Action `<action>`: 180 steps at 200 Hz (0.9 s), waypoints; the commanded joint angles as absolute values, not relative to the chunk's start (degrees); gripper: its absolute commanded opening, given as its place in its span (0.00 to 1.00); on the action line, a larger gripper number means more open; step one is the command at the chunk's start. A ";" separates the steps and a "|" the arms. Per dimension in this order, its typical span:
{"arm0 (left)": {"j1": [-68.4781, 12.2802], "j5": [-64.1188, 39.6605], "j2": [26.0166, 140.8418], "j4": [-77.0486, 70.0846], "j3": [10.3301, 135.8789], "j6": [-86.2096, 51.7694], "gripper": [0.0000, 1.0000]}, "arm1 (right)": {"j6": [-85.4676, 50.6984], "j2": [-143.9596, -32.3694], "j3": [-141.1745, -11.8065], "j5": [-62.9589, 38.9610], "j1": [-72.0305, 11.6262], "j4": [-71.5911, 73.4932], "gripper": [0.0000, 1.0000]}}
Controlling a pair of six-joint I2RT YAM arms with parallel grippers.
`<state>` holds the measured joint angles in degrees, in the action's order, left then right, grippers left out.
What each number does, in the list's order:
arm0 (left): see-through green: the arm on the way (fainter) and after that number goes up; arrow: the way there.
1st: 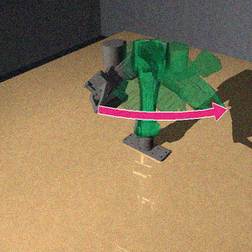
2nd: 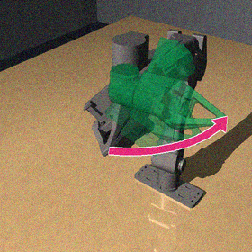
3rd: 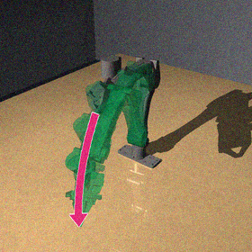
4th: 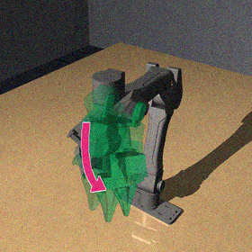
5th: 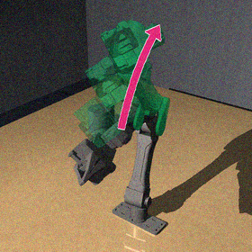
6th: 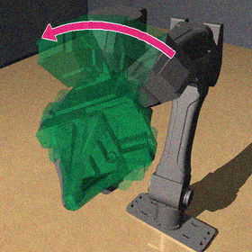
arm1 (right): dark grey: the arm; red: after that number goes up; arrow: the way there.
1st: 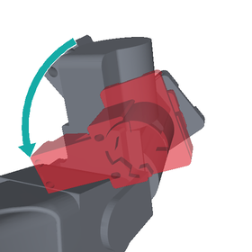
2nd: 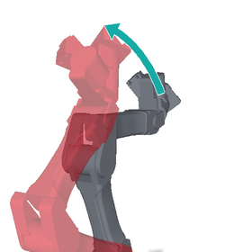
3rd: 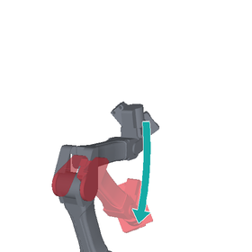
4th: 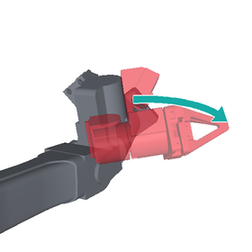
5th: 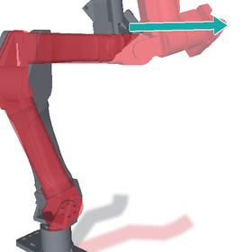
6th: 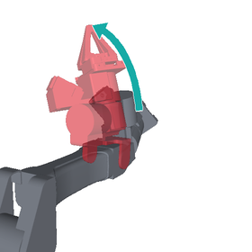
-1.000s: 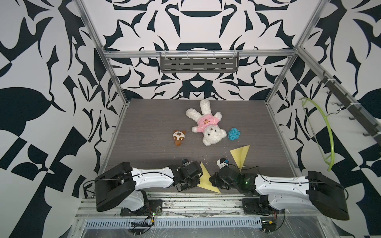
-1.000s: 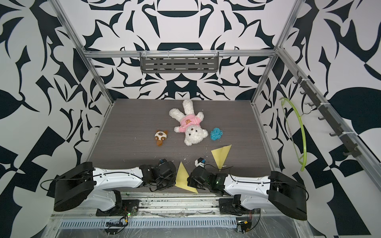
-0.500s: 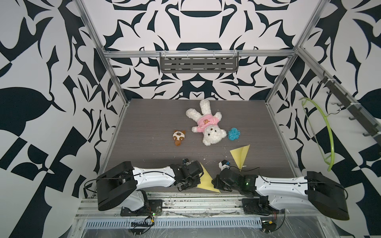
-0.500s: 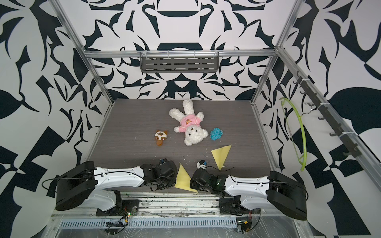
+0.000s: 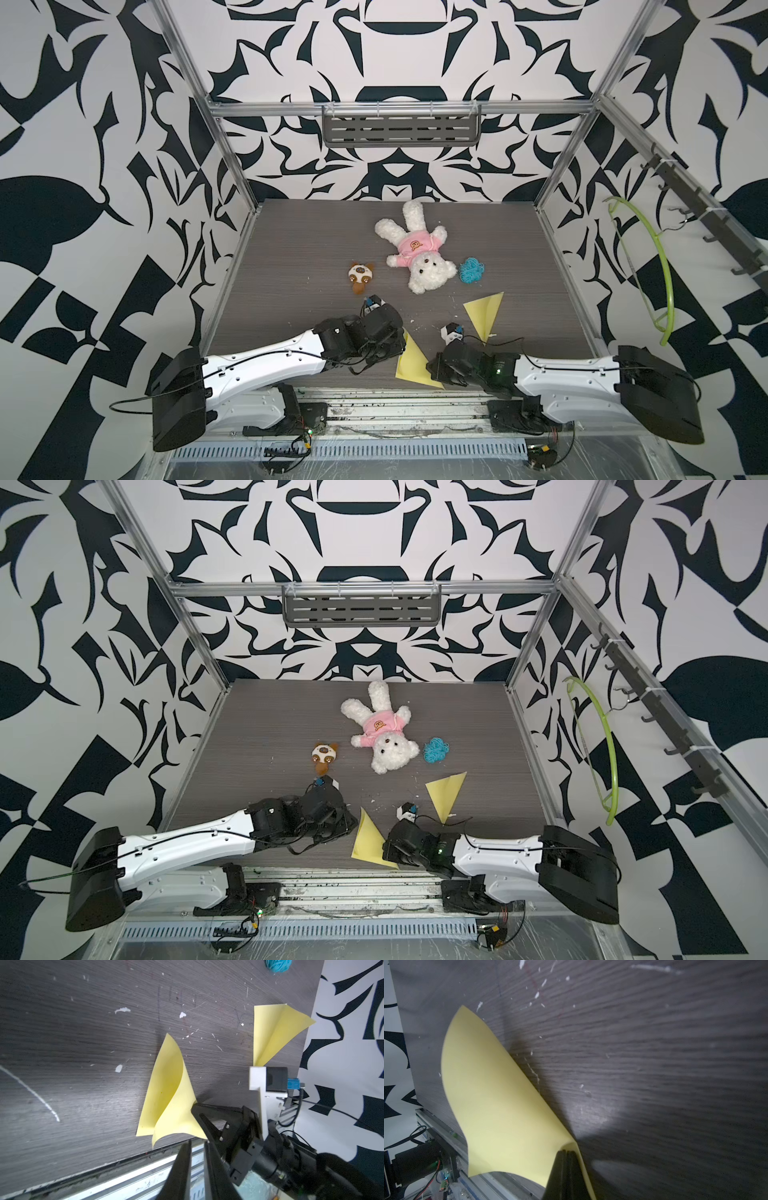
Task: Fold the square paper diagonally
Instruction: Fold the paper at the center of the board.
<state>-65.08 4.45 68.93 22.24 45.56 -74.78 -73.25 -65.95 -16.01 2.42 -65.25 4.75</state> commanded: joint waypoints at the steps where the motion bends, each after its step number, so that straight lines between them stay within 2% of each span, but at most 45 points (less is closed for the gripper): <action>1: -63.68 -0.50 75.68 15.52 46.82 -74.27 0.15 | -72.43 -67.23 -13.89 3.43 -65.09 1.37 0.00; 22: -63.58 -5.15 84.26 12.06 51.21 -73.92 0.07 | -72.33 -67.23 -13.84 3.51 -65.04 1.38 0.00; 59: -64.86 -6.24 93.03 7.21 52.15 -75.54 0.01 | -72.61 -66.11 -13.18 3.85 -65.10 1.23 0.00; 180: -64.78 -4.58 99.22 2.11 45.02 -76.38 0.00 | -72.63 -66.45 -13.10 3.60 -65.08 1.93 0.00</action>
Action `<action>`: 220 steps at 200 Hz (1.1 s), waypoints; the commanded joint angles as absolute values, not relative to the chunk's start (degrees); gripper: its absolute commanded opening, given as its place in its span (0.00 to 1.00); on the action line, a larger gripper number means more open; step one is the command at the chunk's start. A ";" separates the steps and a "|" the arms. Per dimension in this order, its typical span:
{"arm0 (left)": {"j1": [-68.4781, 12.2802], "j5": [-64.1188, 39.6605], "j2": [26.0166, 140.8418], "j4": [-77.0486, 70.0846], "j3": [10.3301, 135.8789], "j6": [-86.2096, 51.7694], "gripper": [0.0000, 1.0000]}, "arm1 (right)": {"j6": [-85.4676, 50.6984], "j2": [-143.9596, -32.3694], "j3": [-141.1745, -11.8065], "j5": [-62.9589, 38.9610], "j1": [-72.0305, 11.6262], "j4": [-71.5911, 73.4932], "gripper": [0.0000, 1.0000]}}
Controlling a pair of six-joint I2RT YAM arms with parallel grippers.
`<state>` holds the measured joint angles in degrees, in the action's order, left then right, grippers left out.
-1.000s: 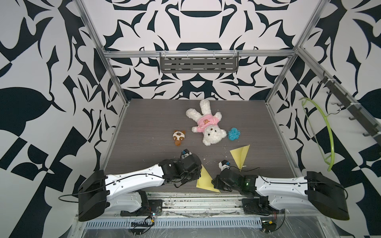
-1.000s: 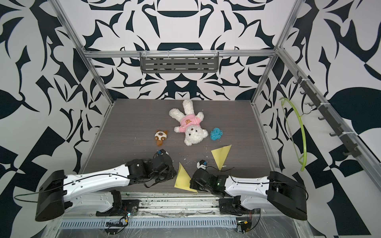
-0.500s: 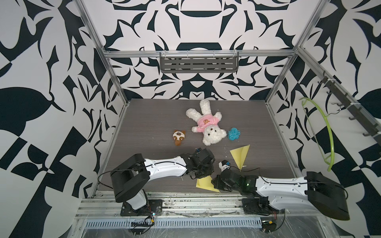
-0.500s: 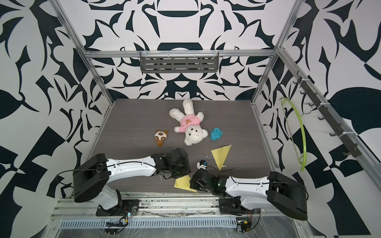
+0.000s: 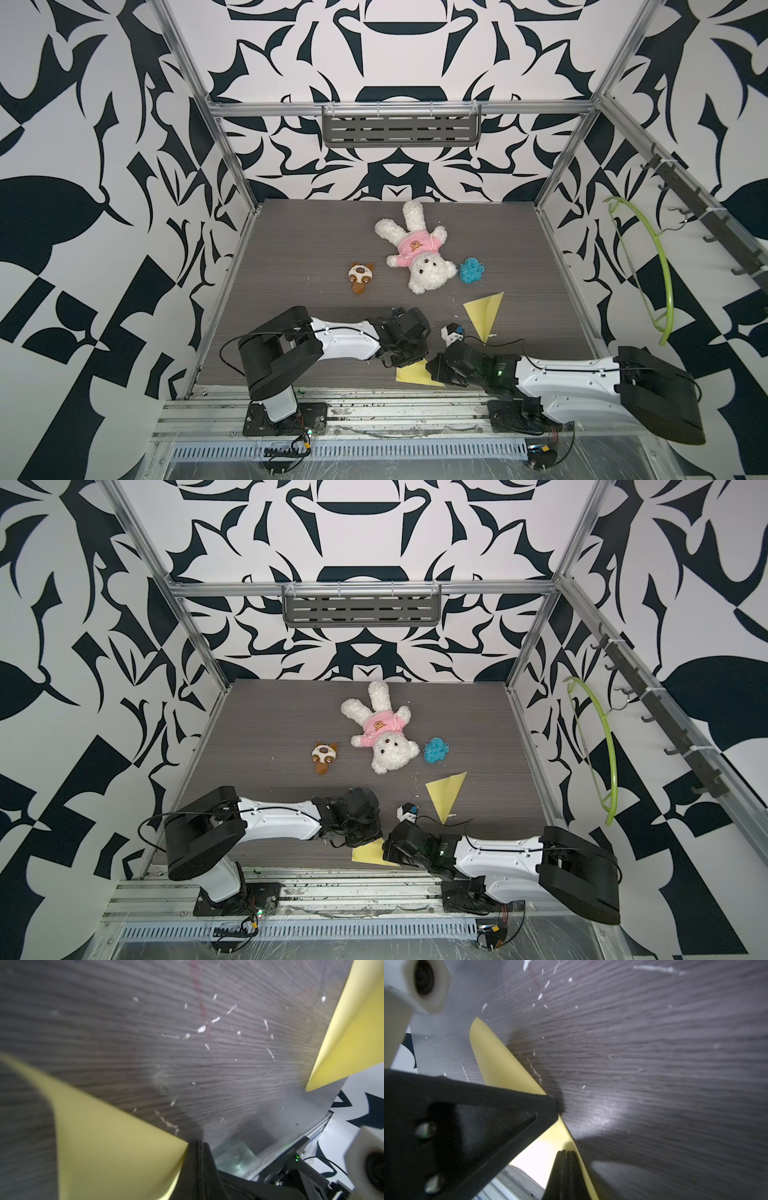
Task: Fold the square paper diagonally
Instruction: Fold the paper at the center of the board.
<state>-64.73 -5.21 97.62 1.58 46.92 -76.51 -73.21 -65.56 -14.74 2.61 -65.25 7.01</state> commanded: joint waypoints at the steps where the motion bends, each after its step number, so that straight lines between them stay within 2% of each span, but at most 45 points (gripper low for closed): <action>1: -64.73 -4.58 99.22 2.11 45.01 -76.38 0.00 | -72.66 -66.45 -13.10 3.60 -65.06 1.89 0.00; 53: -64.39 -0.76 97.31 3.19 42.33 -73.65 0.00 | -72.77 -65.58 -12.66 3.45 -65.13 1.27 0.00; 79: -62.53 -2.05 96.41 -1.23 40.39 -71.50 0.01 | -72.62 -65.30 -12.69 3.25 -65.05 0.98 0.00; 121: -61.46 -0.25 93.16 -2.24 41.23 -64.00 0.05 | -72.54 -65.83 -12.96 3.16 -65.08 1.10 0.00; 185: -59.02 0.87 93.49 -5.70 35.40 -56.88 0.06 | -72.33 -66.08 -13.14 2.90 -65.12 1.32 0.00; 205: -56.87 0.89 91.90 -4.19 36.82 -53.56 0.06 | -72.33 -66.18 -13.17 2.90 -65.12 1.36 0.00; 220: -55.63 5.23 89.03 2.15 39.74 -48.38 0.08 | -72.35 -66.09 -13.16 2.74 -65.04 1.32 0.00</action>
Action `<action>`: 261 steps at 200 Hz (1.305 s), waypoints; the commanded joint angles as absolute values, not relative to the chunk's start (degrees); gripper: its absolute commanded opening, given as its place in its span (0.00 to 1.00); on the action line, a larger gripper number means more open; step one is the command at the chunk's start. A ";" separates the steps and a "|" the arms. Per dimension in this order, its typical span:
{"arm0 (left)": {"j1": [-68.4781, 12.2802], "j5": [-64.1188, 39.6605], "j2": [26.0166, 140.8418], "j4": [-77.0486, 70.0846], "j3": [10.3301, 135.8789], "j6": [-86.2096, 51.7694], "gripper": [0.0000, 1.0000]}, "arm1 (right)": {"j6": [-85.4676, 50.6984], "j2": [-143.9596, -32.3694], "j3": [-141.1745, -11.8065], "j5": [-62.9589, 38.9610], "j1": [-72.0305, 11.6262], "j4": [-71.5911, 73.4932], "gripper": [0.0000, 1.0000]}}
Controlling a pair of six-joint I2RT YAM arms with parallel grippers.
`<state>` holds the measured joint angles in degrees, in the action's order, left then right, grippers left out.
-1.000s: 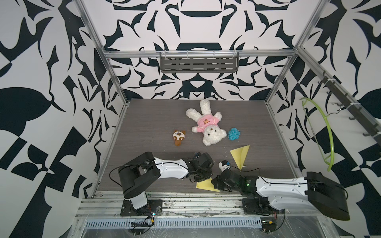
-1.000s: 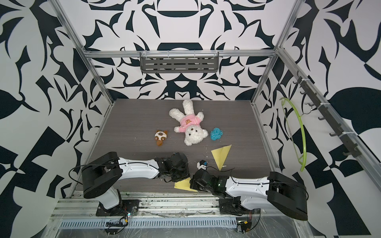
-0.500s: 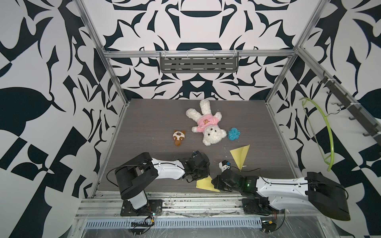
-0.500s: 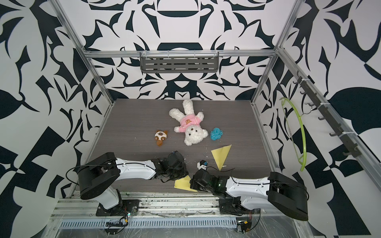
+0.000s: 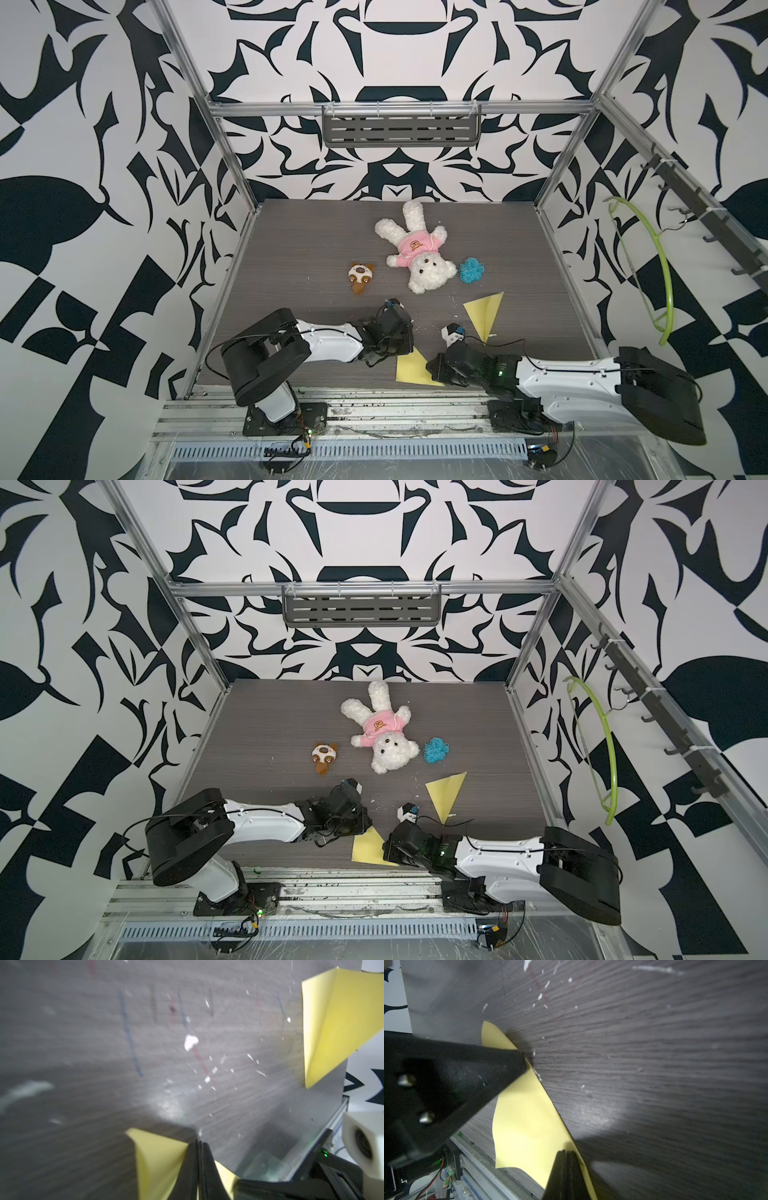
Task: Fold the square paper diagonally
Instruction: Fold the paper at the center of the board.
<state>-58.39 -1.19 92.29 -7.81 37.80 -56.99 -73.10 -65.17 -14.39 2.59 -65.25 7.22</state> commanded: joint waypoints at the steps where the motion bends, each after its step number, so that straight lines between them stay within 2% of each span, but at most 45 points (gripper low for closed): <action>1: -55.50 5.51 88.81 2.53 39.95 -48.10 0.08 | -72.34 -66.09 -13.13 2.73 -65.09 1.32 0.00; 24: -52.02 7.84 85.25 8.65 43.13 -44.43 0.08 | -72.02 -66.08 -13.27 2.65 -65.09 1.03 0.00; 42: -51.48 2.31 82.98 5.82 43.15 -45.69 0.08 | -71.81 -66.56 -13.70 2.48 -65.10 1.05 0.00; 72: -55.49 -2.46 81.86 1.90 42.56 -48.85 0.07 | -71.75 -67.53 -13.93 2.15 -65.09 1.73 0.00; 127: -60.15 -7.09 88.18 -3.71 39.06 -53.25 0.06 | -71.45 -67.62 -13.97 1.99 -65.10 1.49 0.00; 261: -60.03 0.08 97.18 -2.89 36.47 -53.77 0.02 | -70.69 -66.21 -14.41 0.97 -65.05 -2.17 0.00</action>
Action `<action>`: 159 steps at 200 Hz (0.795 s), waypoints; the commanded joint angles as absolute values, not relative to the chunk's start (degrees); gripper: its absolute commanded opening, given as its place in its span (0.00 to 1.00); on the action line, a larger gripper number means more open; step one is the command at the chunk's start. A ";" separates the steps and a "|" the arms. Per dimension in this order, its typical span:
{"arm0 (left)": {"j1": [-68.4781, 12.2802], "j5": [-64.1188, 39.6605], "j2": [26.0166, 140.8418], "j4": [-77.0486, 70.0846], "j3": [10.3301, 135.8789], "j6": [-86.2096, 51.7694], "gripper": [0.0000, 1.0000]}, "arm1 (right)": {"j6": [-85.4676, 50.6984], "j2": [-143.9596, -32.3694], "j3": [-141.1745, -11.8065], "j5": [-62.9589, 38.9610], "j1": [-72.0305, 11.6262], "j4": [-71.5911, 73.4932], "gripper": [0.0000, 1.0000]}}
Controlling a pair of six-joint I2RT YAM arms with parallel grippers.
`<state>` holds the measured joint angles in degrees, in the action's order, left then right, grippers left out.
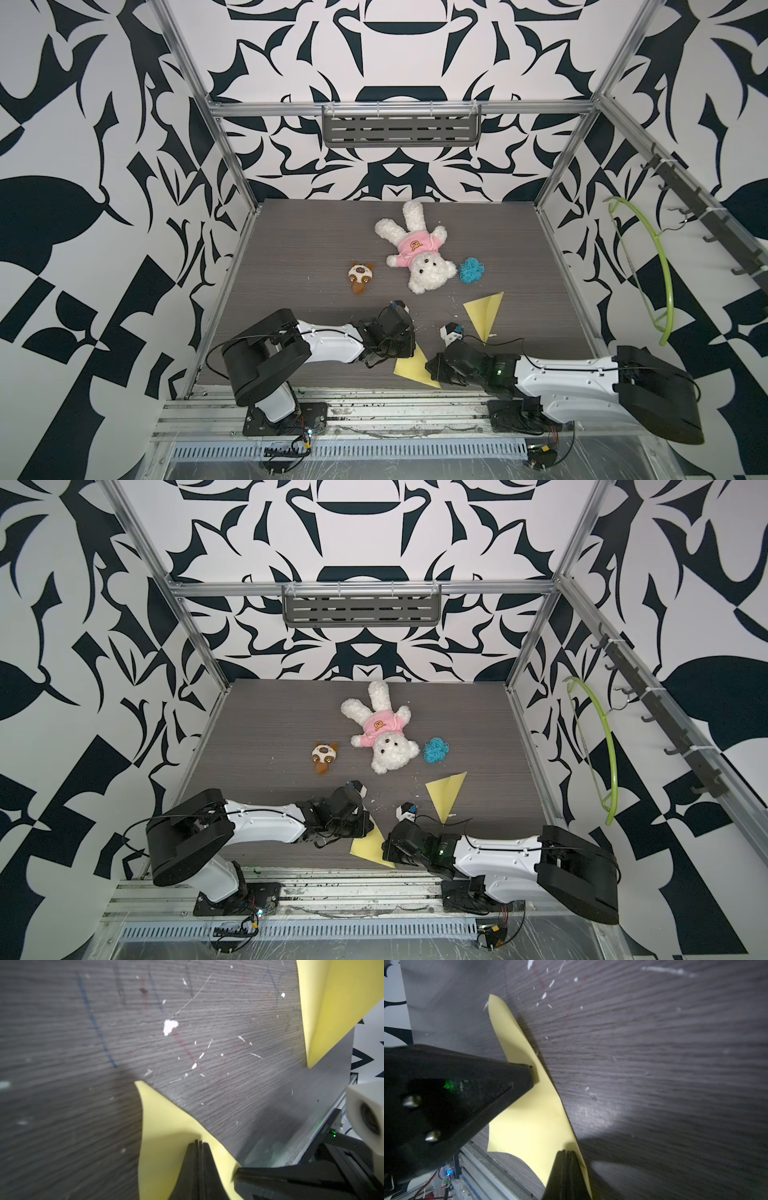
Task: Fold the square paper diagonally
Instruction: Fold the paper at the center of the board.
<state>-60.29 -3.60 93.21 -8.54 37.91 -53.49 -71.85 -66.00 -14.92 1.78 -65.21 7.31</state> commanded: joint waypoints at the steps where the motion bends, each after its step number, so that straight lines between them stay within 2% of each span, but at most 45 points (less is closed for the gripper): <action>1: -60.03 0.17 97.24 -2.81 36.47 -53.82 0.02 | -70.63 -66.15 -14.41 0.93 -65.05 -2.18 0.00; 84: -59.94 3.54 98.97 2.24 37.83 -52.70 0.01 | -70.09 -60.70 -14.87 -0.96 -66.85 -12.35 0.00; 159: -59.00 4.75 99.09 4.08 37.86 -51.97 0.00 | -71.69 -61.01 -15.47 -1.67 -71.74 -18.61 0.00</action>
<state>-60.51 -2.22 95.02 -7.40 40.16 -53.47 -71.20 -59.92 -16.25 0.69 -69.52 -6.11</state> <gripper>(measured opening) 0.045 0.051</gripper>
